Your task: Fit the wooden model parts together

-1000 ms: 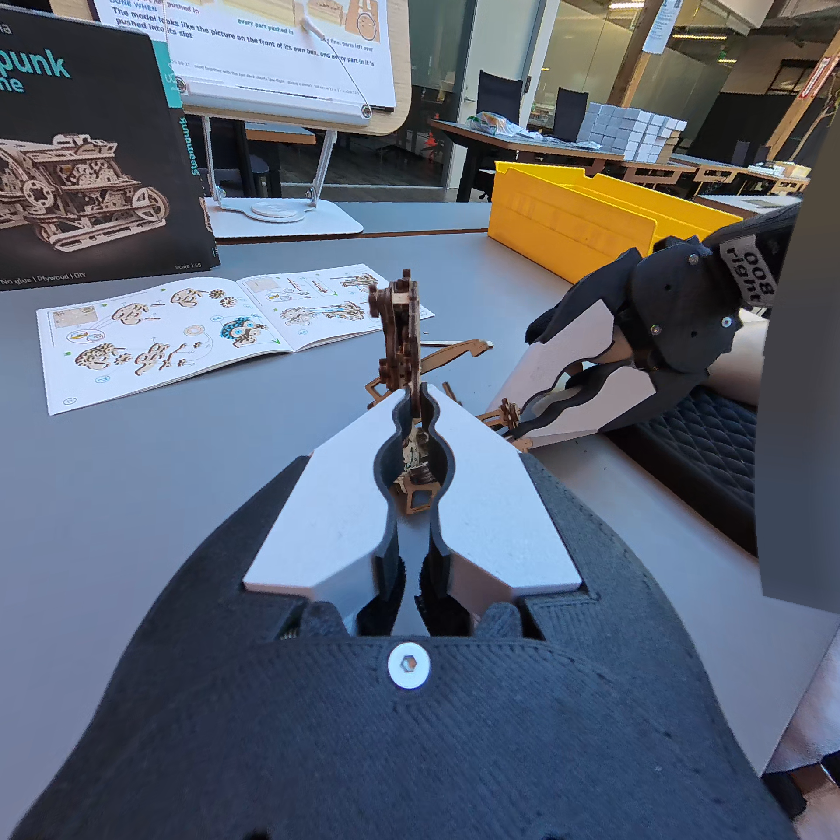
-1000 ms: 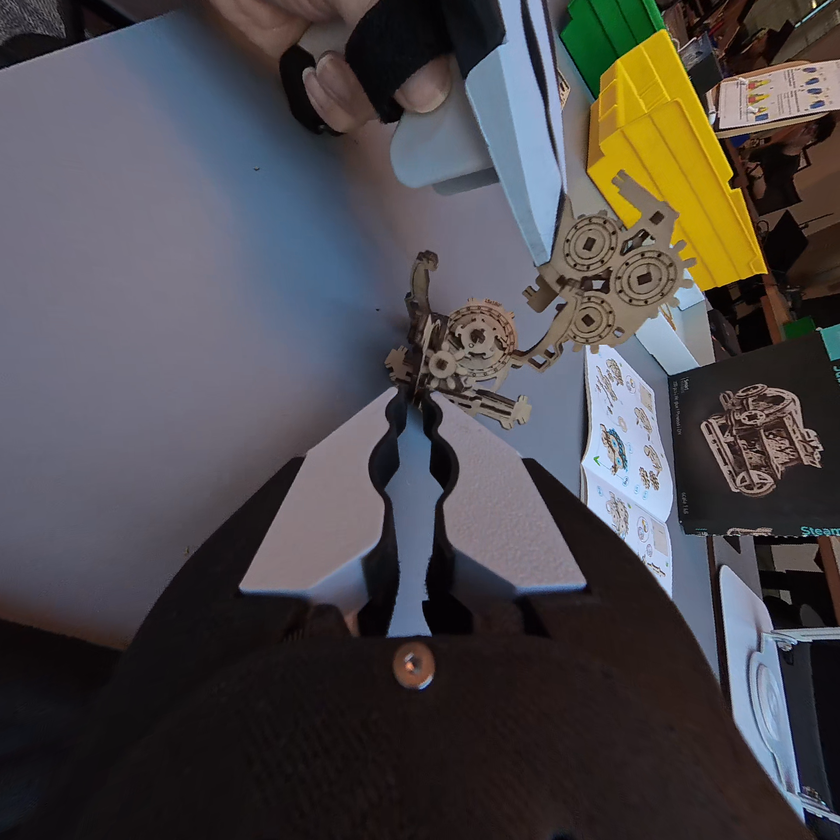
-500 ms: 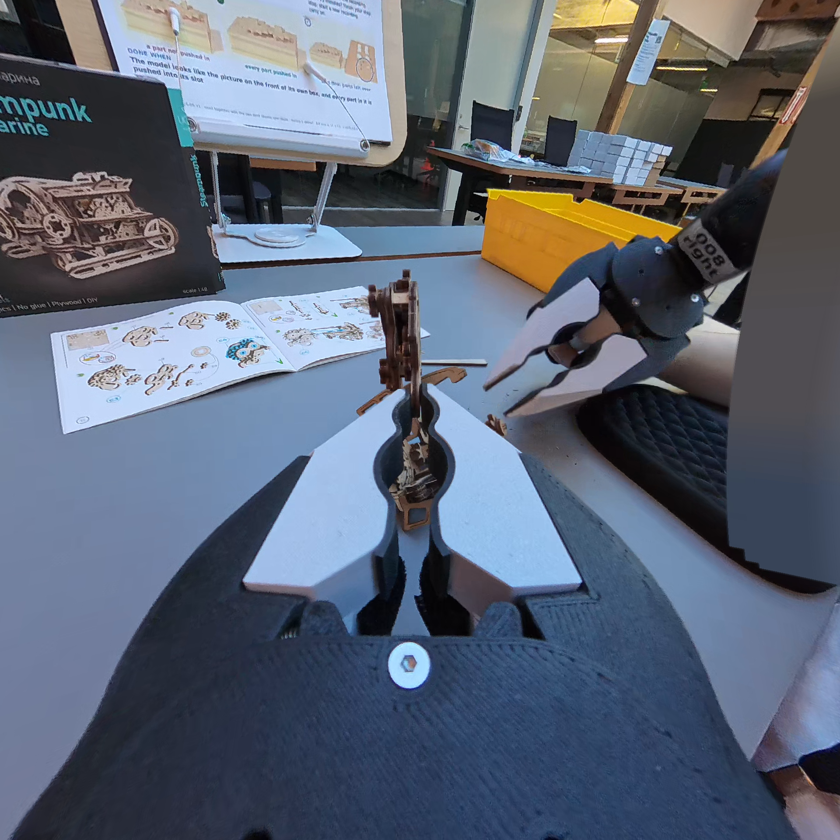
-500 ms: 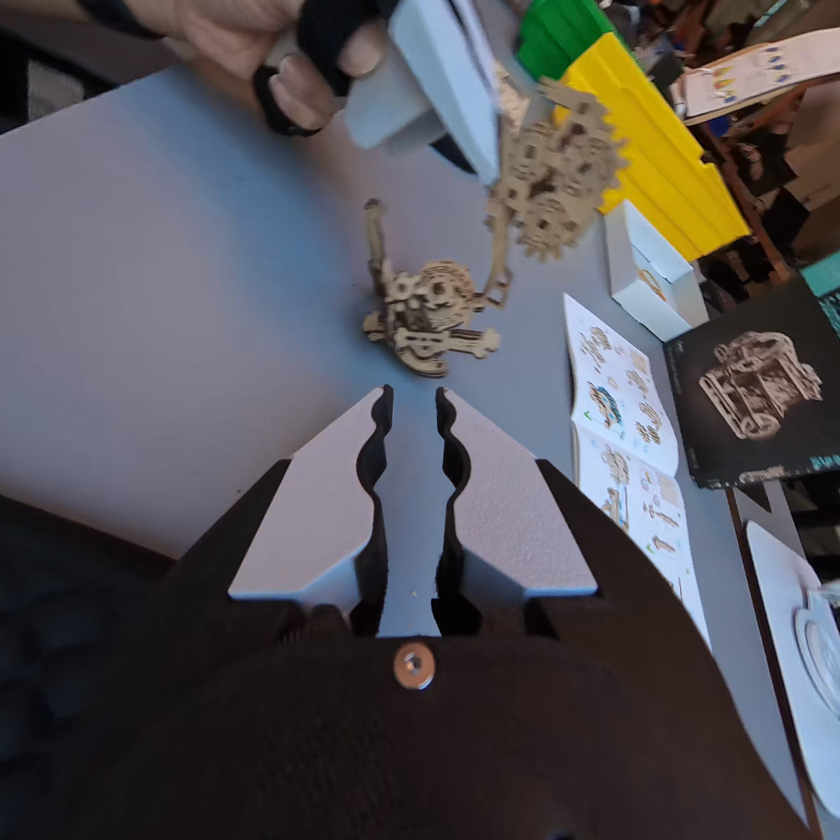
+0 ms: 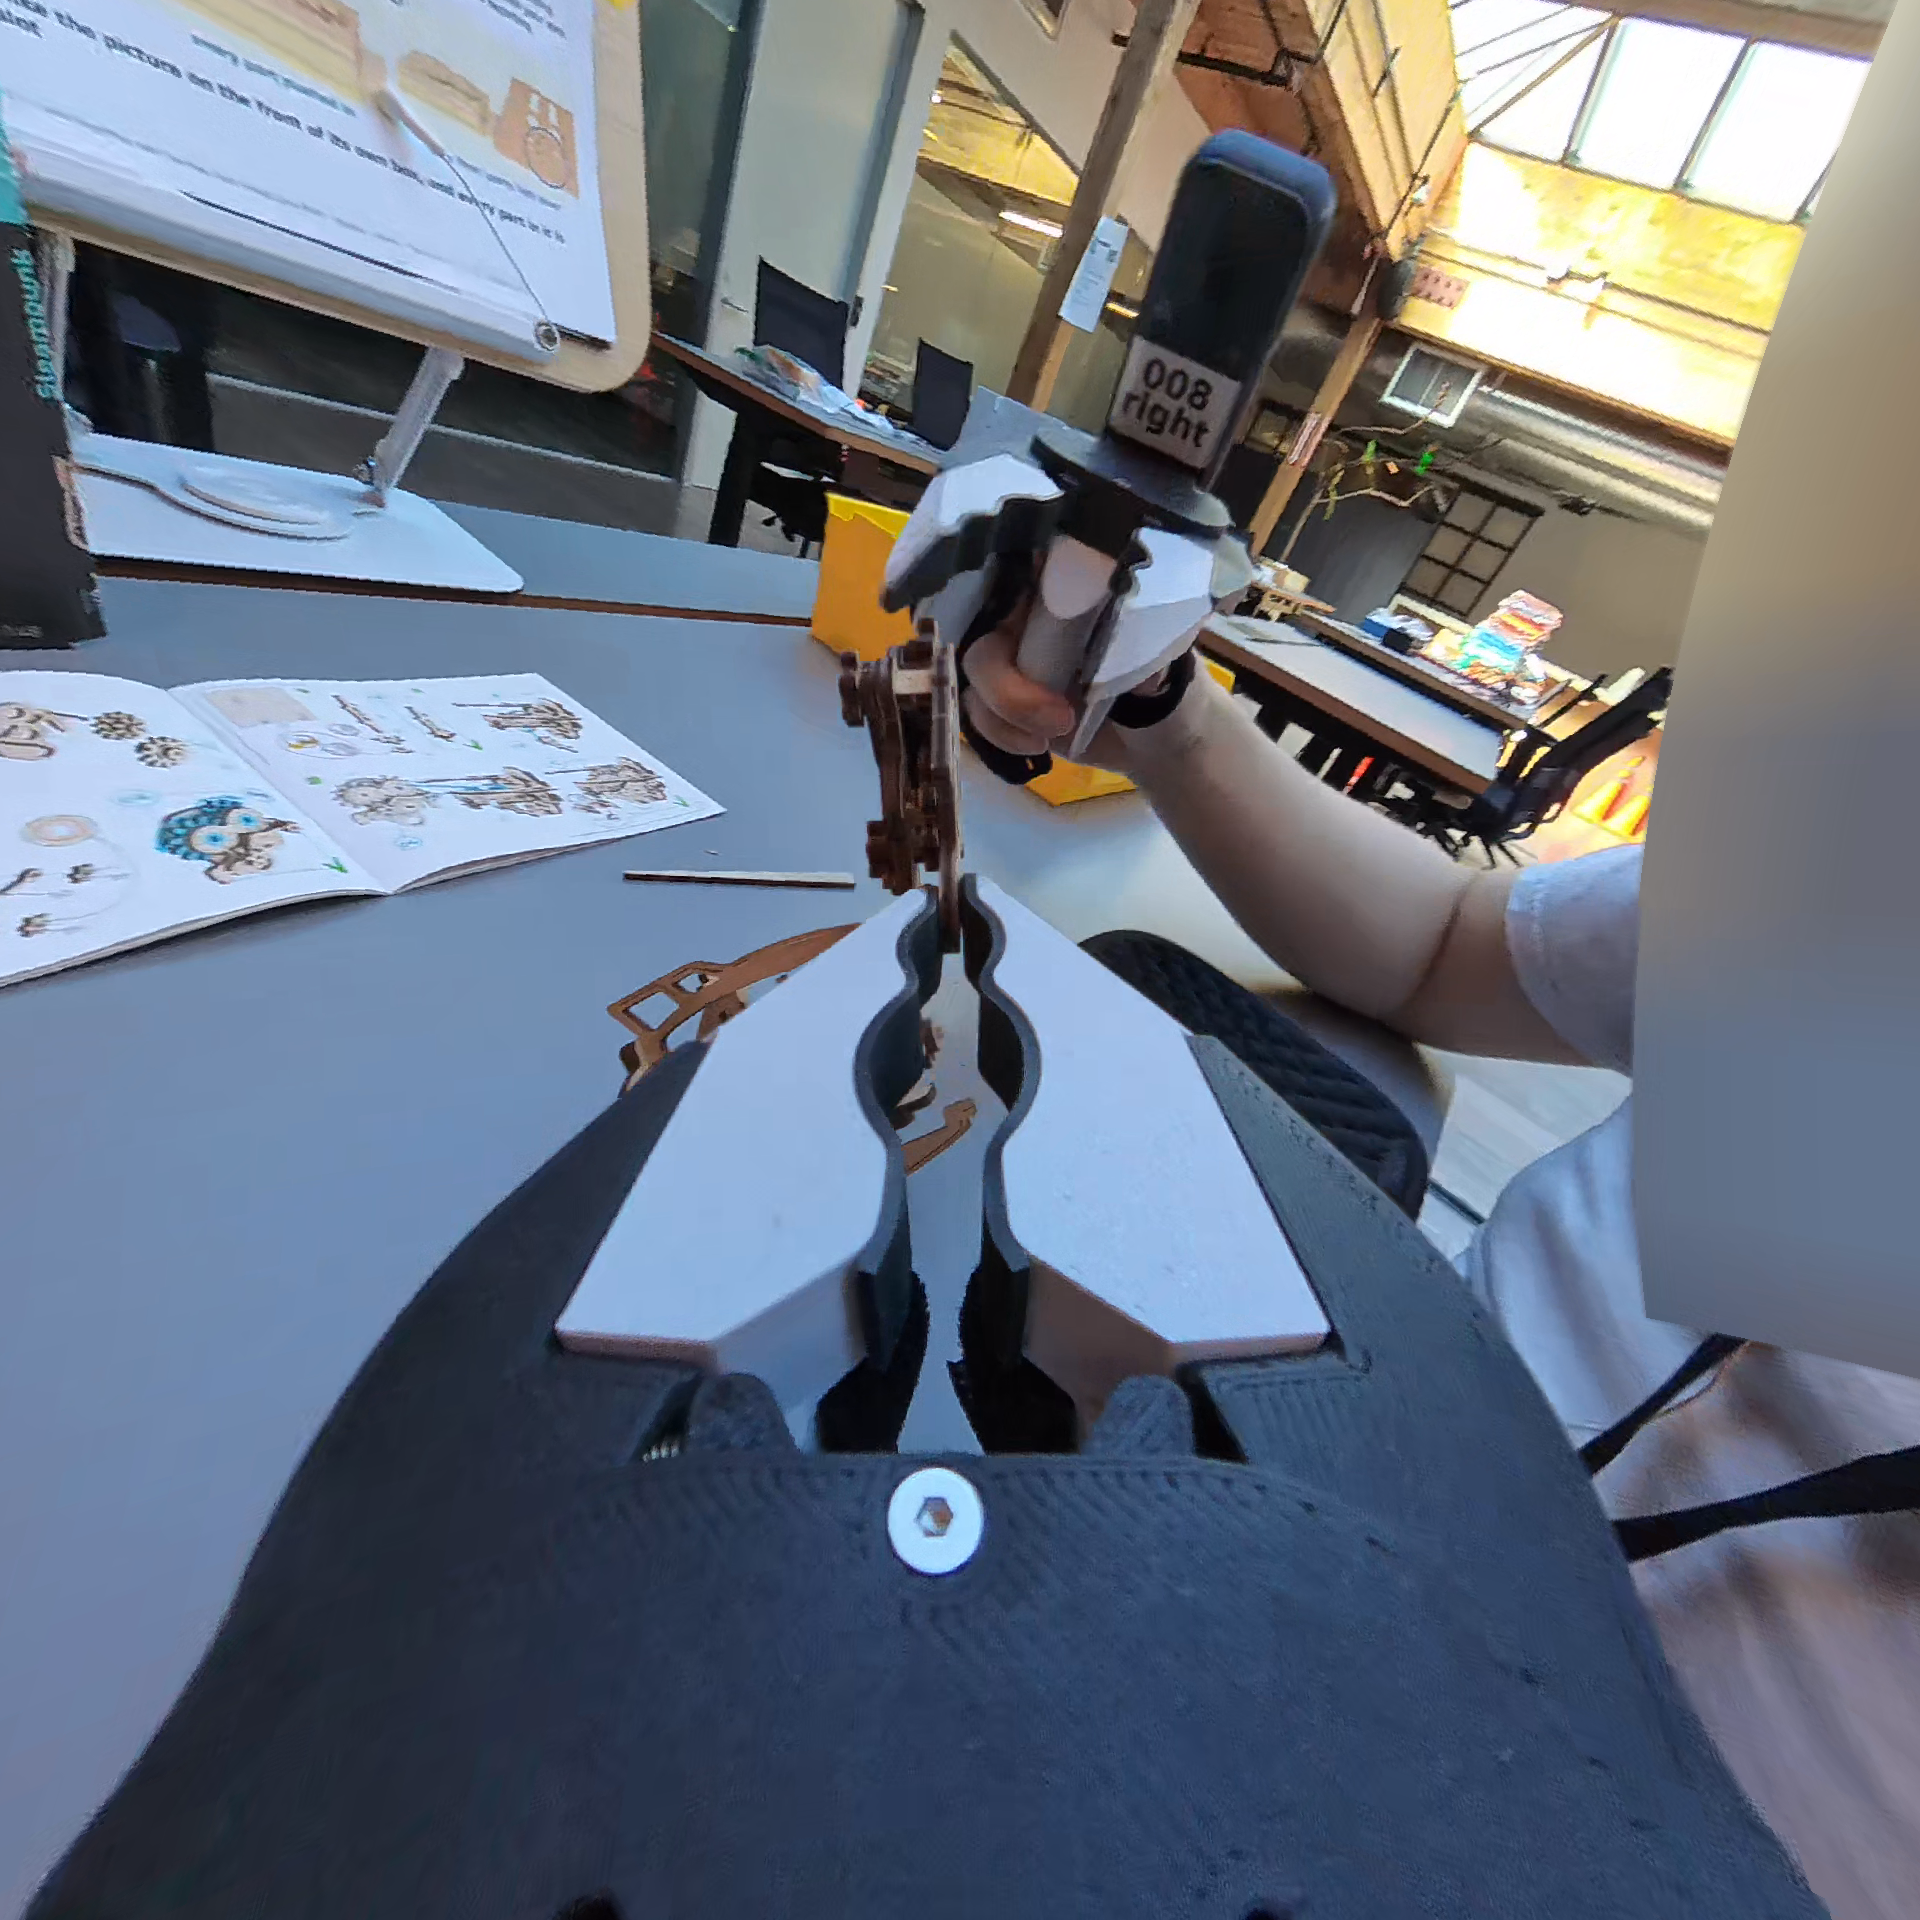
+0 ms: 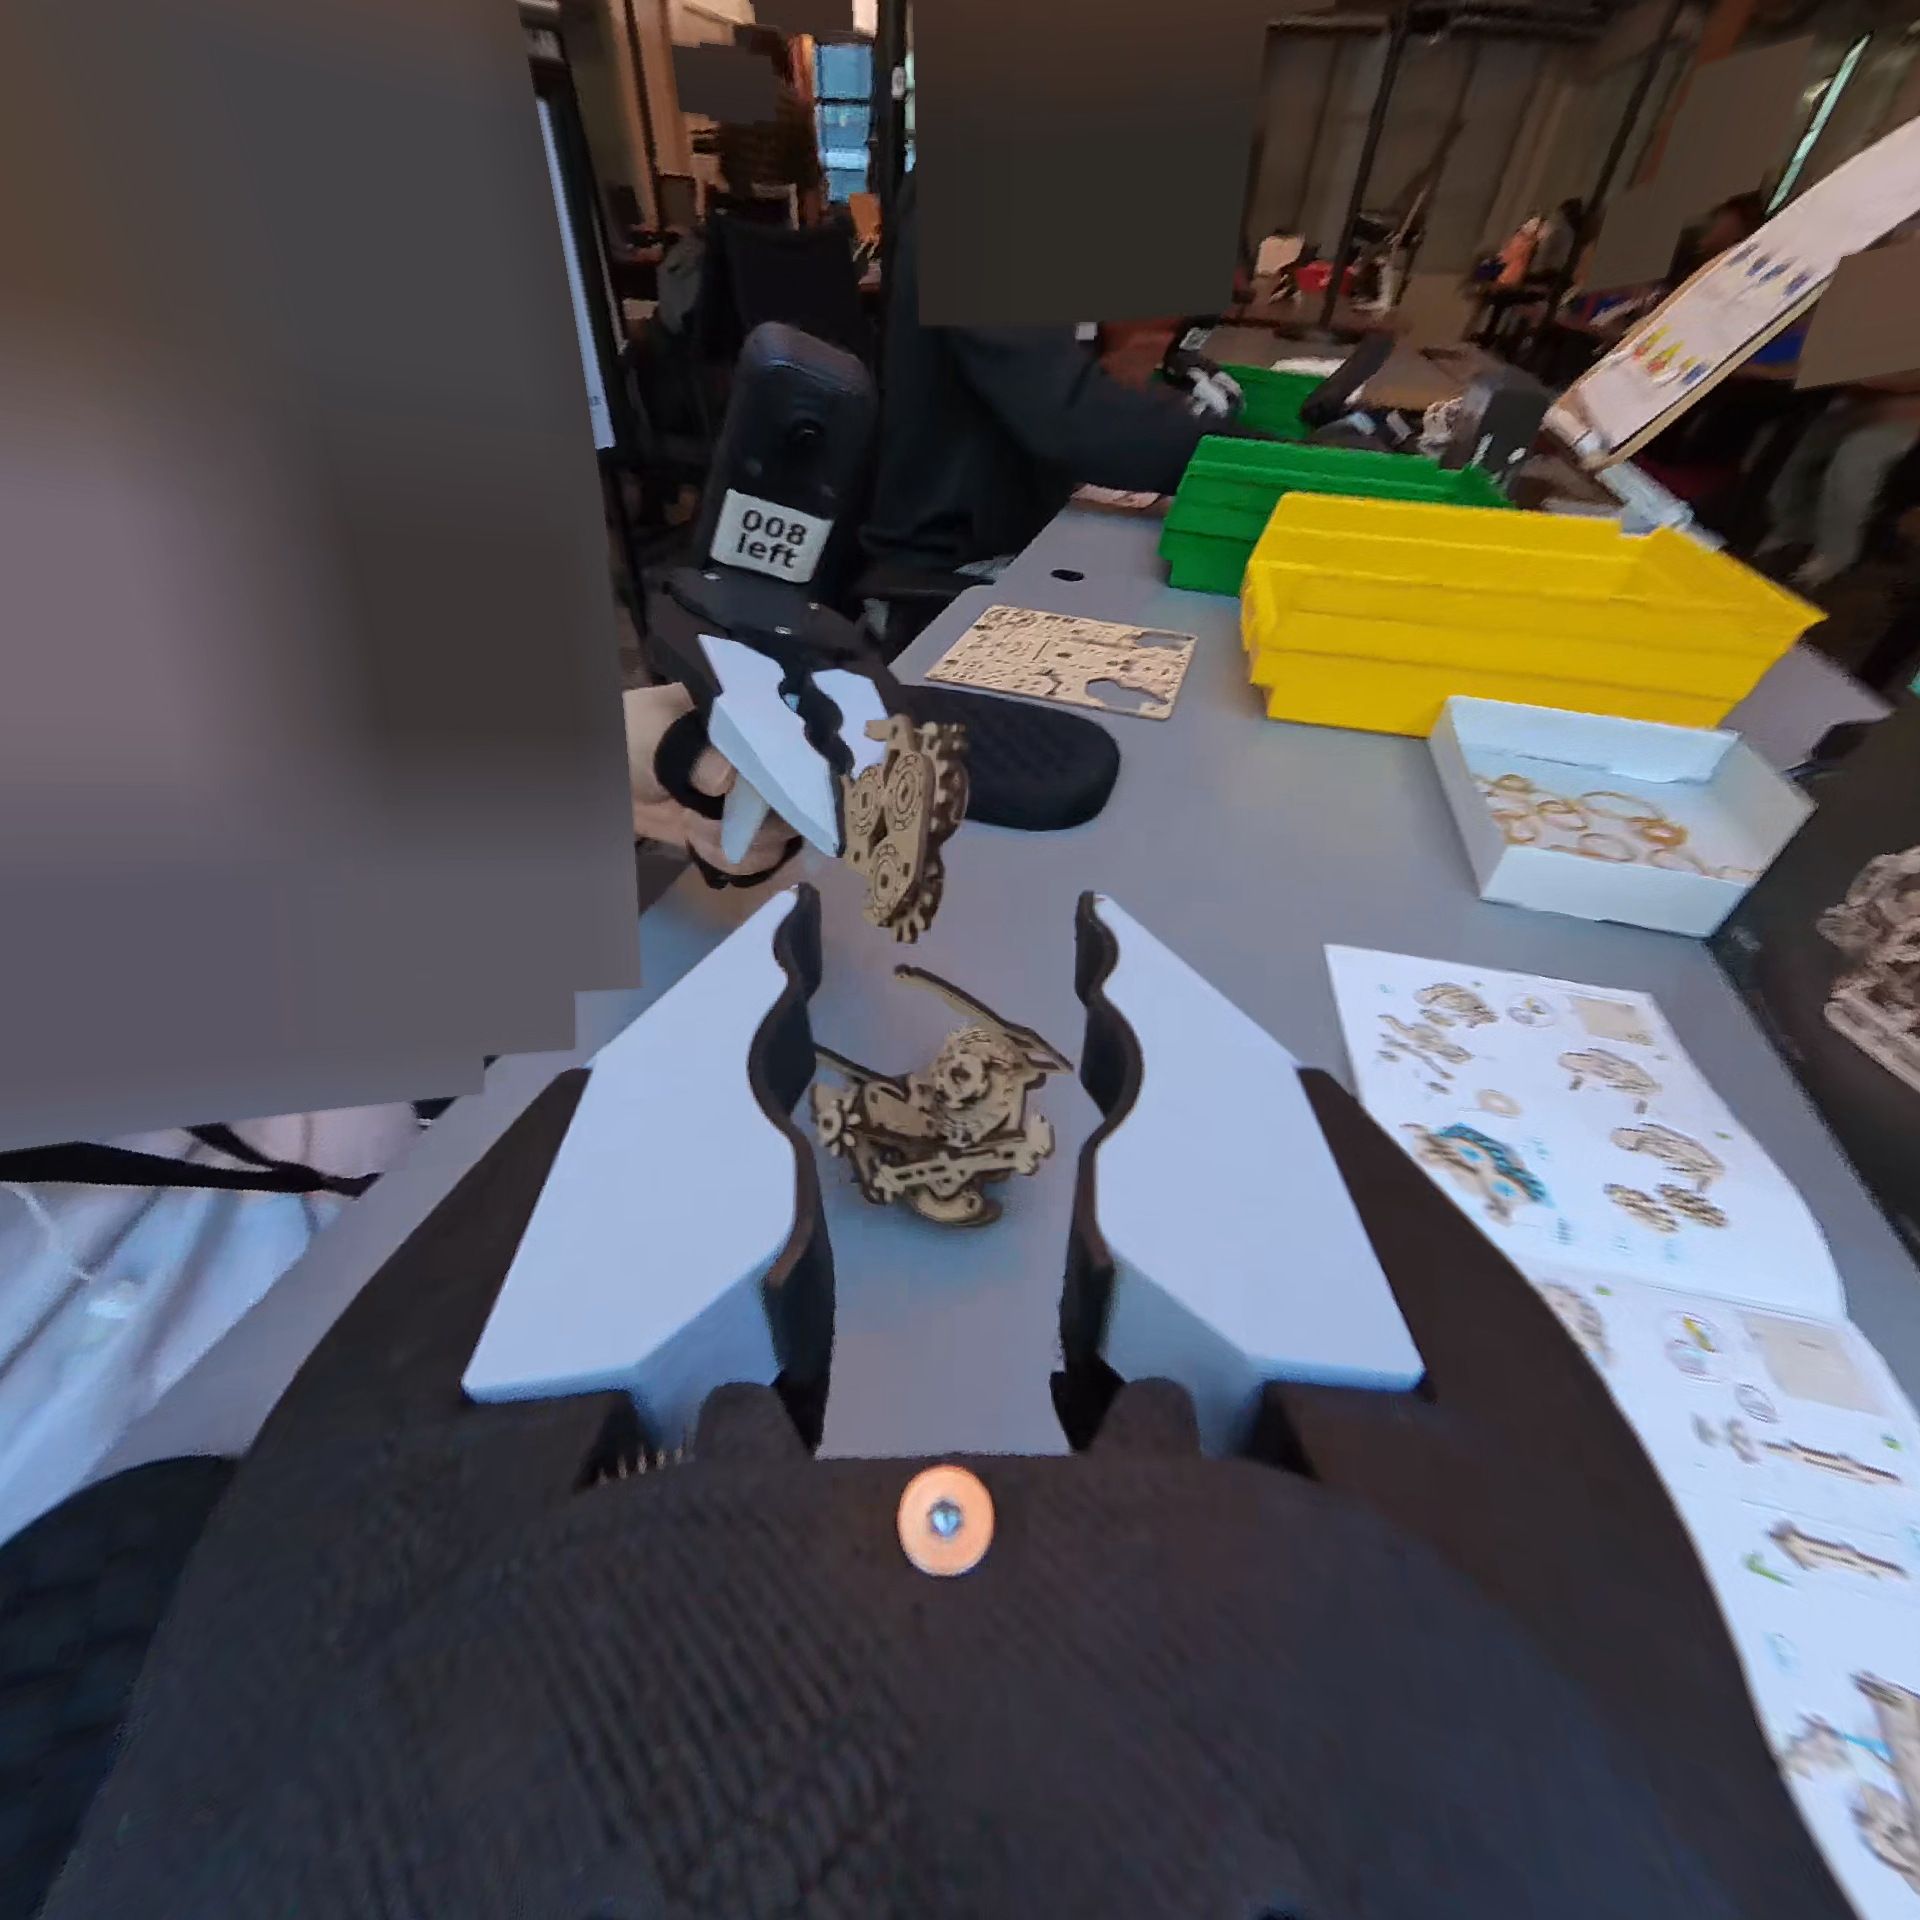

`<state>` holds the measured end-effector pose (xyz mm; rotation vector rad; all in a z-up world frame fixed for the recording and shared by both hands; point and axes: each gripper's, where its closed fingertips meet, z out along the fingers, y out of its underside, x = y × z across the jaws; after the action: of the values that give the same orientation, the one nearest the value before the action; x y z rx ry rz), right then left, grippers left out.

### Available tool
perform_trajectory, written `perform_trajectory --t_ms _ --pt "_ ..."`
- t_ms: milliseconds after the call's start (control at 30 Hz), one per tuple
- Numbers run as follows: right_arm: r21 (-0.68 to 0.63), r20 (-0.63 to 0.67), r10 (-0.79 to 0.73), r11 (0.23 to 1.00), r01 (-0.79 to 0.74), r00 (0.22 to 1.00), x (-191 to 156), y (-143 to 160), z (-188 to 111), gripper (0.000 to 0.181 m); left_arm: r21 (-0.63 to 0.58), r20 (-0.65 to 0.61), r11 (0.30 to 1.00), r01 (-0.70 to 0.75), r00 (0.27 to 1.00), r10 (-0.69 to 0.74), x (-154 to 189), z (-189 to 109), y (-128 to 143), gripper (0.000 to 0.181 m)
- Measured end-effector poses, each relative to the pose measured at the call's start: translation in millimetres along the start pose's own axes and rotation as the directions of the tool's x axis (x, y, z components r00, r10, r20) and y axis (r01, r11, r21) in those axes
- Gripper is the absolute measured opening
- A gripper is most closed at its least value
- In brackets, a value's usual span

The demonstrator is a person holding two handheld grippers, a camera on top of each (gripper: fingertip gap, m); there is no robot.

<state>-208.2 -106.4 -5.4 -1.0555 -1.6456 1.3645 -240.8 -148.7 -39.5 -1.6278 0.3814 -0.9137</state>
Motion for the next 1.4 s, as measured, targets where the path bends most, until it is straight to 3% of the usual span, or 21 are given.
perform_trajectory --t_ms 100,300,500,600,700,833,1200,1300,1400 --pt "-0.078 0.111 0.106 0.992 -0.098 0.988 -8 -1 19 0.04 0.051 -0.088 0.996 0.068 0.994 -0.063 8 -1 -12 0.0" --pt "0.009 0.279 0.287 0.953 -0.302 0.916 -21 -15 38 0.028 0.134 -0.154 0.98 0.147 0.98 -0.126 12 -8 -24 0.0" --pt "0.079 0.297 0.371 0.909 -0.41 0.88 -15 -18 41 0.01 0.137 -0.156 0.981 0.137 0.981 -0.115 15 -4 -23 0.001" --pt "0.071 0.275 0.377 0.91 -0.409 0.885 -12 -15 39 0.01 0.137 -0.115 0.985 0.108 0.989 -0.093 12 -2 -22 0.0" --pt "0.093 0.267 0.39 0.9 -0.426 0.881 -8 -17 34 0.009 0.144 -0.067 0.987 0.064 0.996 -0.055 8 -4 -23 0.012" --pt "0.112 0.285 0.433 0.871 -0.478 0.855 -1 -18 25 0.009 0.147 -0.08 0.986 0.08 0.994 -0.069 7 -7 -22 0.019" --pt "0.067 0.282 0.452 0.87 -0.488 0.846 -1 -9 22 0.01 0.128 -0.037 0.991 0.024 0.999 -0.019 4 4 -26 0.011" --pt "0.053 0.23 0.43 0.89 -0.453 0.873 7 -14 7 0.01 0.087 0.057 0.996 -0.037 0.998 0.032 -11 2 -25 0.017" --pt "0.03 -0.075 0.295 0.956 -0.293 0.953 47 -17 -37 0.01 0.013 0.221 0.997 -0.073 0.973 0.068 -37 -11 -16 0.026"
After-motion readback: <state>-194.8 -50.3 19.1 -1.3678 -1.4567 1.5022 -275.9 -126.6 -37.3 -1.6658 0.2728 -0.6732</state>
